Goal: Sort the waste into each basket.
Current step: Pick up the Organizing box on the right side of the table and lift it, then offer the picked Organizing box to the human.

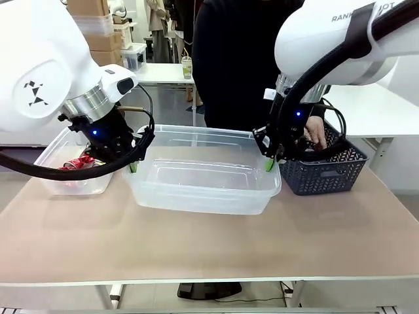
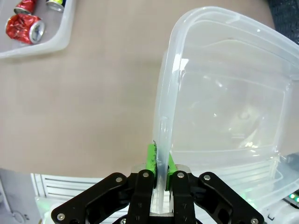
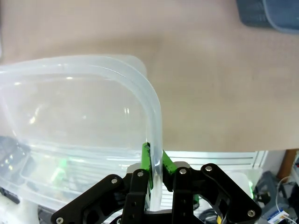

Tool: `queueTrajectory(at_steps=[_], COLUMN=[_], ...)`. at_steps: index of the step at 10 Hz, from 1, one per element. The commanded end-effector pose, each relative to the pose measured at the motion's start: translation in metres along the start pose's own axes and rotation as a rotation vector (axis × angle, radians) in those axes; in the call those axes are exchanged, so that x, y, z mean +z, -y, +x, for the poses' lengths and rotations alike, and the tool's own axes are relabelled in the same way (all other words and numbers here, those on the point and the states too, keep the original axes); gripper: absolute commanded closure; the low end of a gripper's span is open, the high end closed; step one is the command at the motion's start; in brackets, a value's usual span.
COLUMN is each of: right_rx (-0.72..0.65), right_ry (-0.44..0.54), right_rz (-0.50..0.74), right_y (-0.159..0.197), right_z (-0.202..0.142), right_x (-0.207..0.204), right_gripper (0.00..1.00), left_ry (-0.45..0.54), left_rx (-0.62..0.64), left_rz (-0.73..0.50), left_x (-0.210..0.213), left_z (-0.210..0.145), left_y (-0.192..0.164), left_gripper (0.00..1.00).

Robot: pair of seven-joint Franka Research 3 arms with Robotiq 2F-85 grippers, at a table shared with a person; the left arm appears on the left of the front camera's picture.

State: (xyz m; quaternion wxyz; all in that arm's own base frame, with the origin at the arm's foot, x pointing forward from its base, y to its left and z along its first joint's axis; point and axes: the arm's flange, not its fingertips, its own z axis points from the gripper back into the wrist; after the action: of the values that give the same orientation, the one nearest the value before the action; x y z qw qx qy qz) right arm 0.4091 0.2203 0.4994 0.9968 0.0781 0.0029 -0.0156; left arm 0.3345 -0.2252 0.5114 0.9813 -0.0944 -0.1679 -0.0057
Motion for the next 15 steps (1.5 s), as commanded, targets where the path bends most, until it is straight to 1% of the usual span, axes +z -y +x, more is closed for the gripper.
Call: queueTrajectory(at_steps=[1,15], right_rx=[-0.013,-0.013], right_ry=[-0.009,-0.009], right_rz=[0.032,0.032], right_y=[0.0029,0.0029], right_z=[-0.0024,-0.0024], right_x=[0.0024,0.0024], right_gripper=[0.95,0.95], left_ry=[0.009,0.009], left_rx=[0.008,0.008], left_rz=[0.004,0.004], left_x=[0.0019,0.0019], left_z=[0.0053,0.0053], left_y=[-0.0032,-0.0032], left_gripper=[0.94,0.94])
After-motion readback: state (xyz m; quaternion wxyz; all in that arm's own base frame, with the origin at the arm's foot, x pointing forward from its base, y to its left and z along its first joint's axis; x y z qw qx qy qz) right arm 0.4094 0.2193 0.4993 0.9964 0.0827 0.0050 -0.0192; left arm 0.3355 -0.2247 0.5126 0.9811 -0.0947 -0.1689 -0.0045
